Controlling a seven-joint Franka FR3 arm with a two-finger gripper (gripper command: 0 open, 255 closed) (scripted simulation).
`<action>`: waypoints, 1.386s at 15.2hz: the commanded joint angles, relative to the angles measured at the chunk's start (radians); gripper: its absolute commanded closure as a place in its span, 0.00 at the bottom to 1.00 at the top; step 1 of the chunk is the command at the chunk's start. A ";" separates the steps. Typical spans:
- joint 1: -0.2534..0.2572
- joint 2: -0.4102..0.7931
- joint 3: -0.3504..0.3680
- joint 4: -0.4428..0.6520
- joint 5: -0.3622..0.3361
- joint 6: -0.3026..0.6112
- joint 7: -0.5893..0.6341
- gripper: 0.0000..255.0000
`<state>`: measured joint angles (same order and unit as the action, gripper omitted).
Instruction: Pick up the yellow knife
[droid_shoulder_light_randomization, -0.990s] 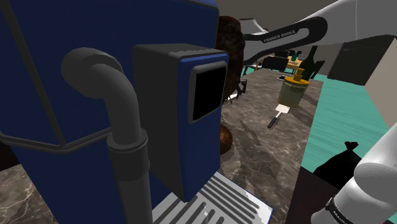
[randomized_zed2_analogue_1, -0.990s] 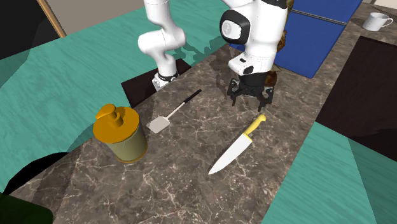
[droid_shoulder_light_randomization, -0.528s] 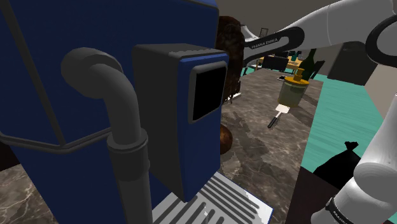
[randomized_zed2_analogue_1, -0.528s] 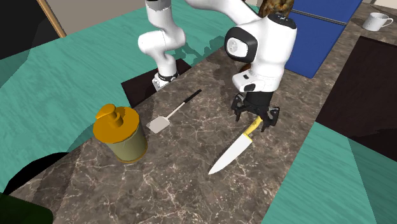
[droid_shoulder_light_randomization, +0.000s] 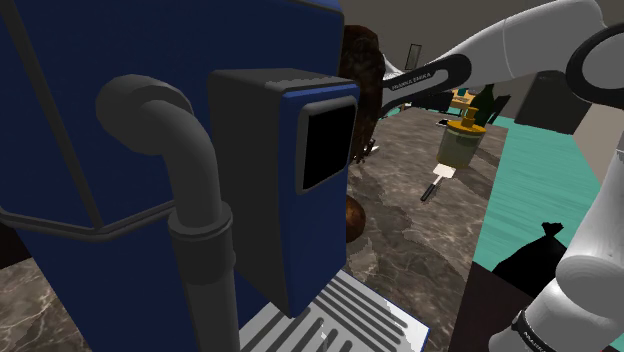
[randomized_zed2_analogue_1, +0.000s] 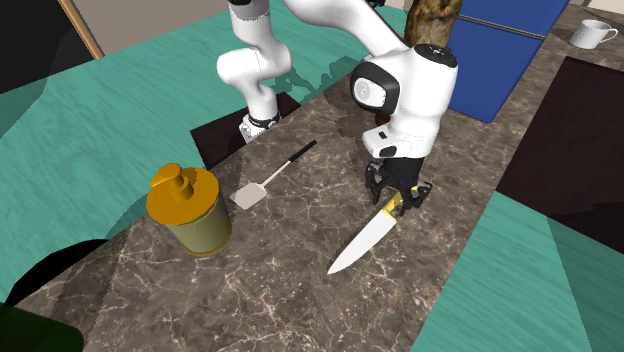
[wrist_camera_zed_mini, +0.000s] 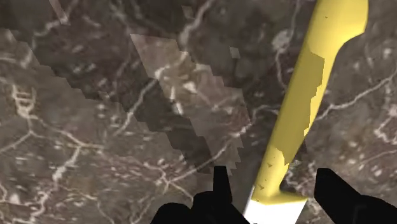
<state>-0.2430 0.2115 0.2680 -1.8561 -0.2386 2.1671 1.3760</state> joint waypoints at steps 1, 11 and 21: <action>0.000 0.002 0.000 0.001 -0.001 0.002 0.001 1.00; -0.001 -0.008 0.001 0.014 0.005 -0.021 -0.006 1.00; -0.001 -0.042 0.007 0.106 0.029 -0.143 -0.034 1.00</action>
<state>-0.2448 0.1720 0.2741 -1.7603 -0.2111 2.0370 1.3435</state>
